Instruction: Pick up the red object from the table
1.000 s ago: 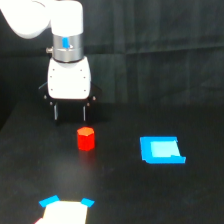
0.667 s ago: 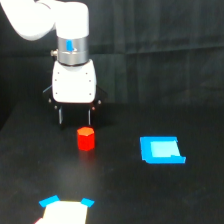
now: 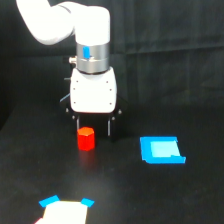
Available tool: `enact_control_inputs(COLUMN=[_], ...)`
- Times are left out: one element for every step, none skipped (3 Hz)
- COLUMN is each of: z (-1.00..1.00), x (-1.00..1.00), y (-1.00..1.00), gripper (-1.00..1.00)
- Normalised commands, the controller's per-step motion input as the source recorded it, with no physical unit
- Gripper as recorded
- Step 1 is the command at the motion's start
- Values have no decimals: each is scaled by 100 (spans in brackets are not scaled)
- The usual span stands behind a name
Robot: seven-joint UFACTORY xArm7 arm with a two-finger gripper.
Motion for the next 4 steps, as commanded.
enact_control_inputs(z=[32, 78, 100, 100], x=[-20, -27, 62, -69], y=[-7, -100, 28, -61], gripper=[-100, -100, -60, -100])
